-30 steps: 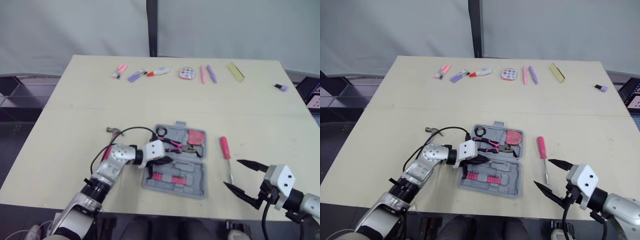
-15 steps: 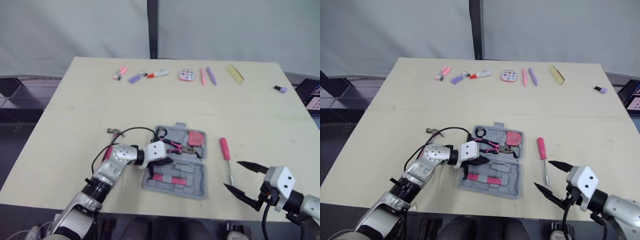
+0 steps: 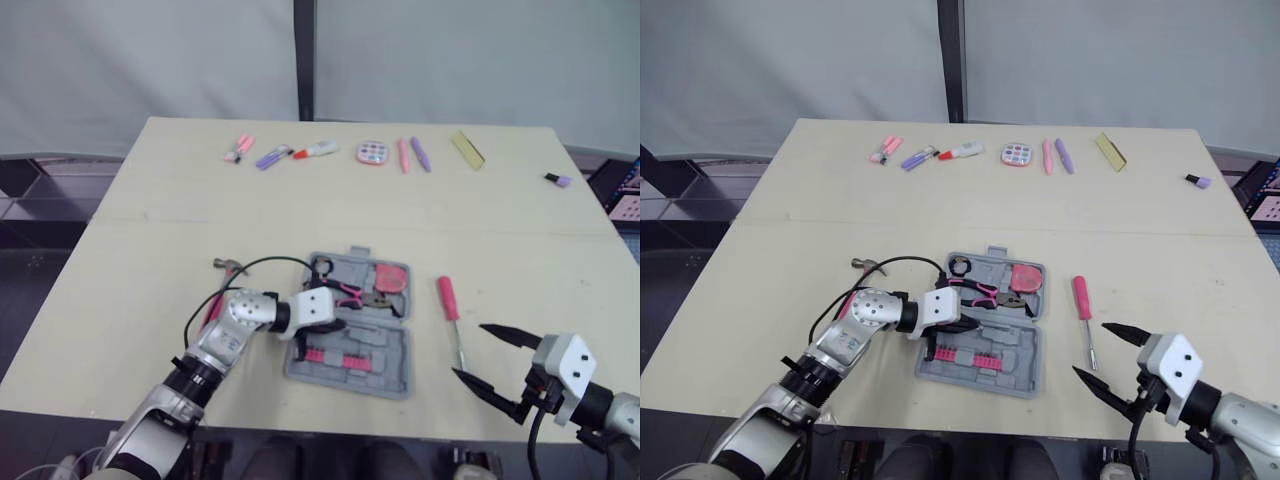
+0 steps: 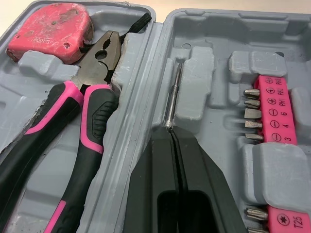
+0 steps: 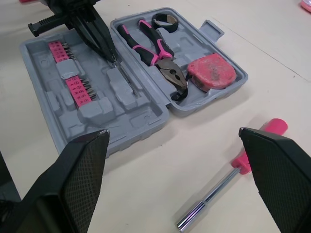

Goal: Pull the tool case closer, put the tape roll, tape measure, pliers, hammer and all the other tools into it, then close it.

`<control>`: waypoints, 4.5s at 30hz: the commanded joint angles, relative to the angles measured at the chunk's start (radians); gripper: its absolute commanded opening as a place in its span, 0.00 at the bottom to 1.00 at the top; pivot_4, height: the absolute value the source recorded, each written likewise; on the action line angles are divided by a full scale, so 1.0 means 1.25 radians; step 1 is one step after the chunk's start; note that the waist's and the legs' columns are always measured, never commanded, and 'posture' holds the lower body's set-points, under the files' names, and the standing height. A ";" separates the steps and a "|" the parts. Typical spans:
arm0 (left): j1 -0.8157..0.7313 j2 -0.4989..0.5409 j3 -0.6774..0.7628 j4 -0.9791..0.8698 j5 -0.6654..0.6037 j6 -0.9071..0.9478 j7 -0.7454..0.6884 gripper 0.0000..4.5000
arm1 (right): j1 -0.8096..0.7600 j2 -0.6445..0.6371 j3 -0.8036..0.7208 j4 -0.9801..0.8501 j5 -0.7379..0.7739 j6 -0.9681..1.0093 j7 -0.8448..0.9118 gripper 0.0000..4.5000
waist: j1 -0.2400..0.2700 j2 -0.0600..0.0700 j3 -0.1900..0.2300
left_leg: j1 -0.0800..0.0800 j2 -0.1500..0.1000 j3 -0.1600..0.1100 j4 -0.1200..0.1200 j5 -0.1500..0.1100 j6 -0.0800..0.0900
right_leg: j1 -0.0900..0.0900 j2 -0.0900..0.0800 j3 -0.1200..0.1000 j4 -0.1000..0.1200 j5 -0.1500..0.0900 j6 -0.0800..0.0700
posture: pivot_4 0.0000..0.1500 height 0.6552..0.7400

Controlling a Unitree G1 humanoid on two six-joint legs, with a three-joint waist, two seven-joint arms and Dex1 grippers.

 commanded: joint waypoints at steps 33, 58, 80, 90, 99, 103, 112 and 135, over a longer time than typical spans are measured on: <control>0.671 0.082 0.626 -0.625 -0.416 0.222 0.159 0.99 | -0.030 0.017 0.077 -0.001 0.013 -0.004 0.015 1.00 | -0.006 0.001 0.001 | -0.002 0.002 -0.001 -0.001 0.000 0.000 | 0.001 -0.001 0.004 -0.008 0.000 0.000 | 1.00 0.69; 0.621 0.076 0.676 -0.726 -0.415 0.490 0.513 0.99 | -0.019 -0.002 0.080 -0.007 0.046 -0.016 0.061 1.00 | 0.001 0.001 0.002 | 0.000 0.003 -0.001 -0.002 0.000 0.000 | 0.012 0.002 0.004 -0.026 0.000 0.000 | 1.00 0.69; 0.180 0.111 0.430 -0.356 -0.272 0.651 0.584 0.99 | -0.050 0.000 0.067 -0.024 0.023 -0.003 0.016 1.00 | -0.001 -0.001 0.005 | 0.006 0.002 -0.001 -0.003 -0.001 -0.001 | 0.011 0.001 0.003 -0.015 0.000 0.000 | 1.00 0.69; 0.133 0.102 0.379 -0.187 -0.213 0.566 0.550 0.99 | -0.019 0.010 0.061 -0.044 0.017 -0.006 -0.013 1.00 | 0.001 -0.002 0.005 | 0.006 0.002 -0.001 -0.003 -0.001 -0.001 | 0.011 0.000 0.003 -0.014 0.000 0.000 | 1.00 0.69; 0.061 0.088 0.360 -0.091 -0.185 0.516 0.520 0.99 | -0.002 0.018 0.063 -0.047 0.010 -0.016 -0.028 1.00 | 0.001 -0.002 0.006 | 0.006 0.002 -0.001 -0.003 -0.001 -0.001 | 0.010 0.000 0.003 -0.013 0.000 0.000 | 1.00 0.69; 0.058 0.078 0.355 -0.089 -0.178 0.519 0.513 0.99 | -0.008 0.019 0.064 -0.046 0.008 -0.015 -0.030 1.00 | 0.001 -0.002 0.006 | 0.006 0.002 -0.001 -0.003 -0.001 -0.001 | 0.010 0.000 0.003 -0.013 0.000 0.000 | 1.00 0.69; 0.066 0.066 0.359 -0.091 -0.173 0.535 0.513 0.41 | -0.022 0.013 0.062 -0.032 0.006 -0.013 -0.028 1.00 | 0.001 -0.002 0.005 | 0.006 0.002 -0.001 -0.003 -0.001 -0.001 | 0.010 0.000 0.003 -0.013 0.000 0.000 | 1.00 0.69; 0.006 0.221 0.243 -0.190 -0.168 0.411 0.181 0.01 | -0.076 -0.029 0.042 0.027 0.030 -0.006 0.023 1.00 | 0.001 -0.004 0.009 | 0.003 0.002 -0.001 -0.002 -0.001 -0.001 | 0.007 0.000 0.003 -0.012 0.000 0.000 | 1.00 0.69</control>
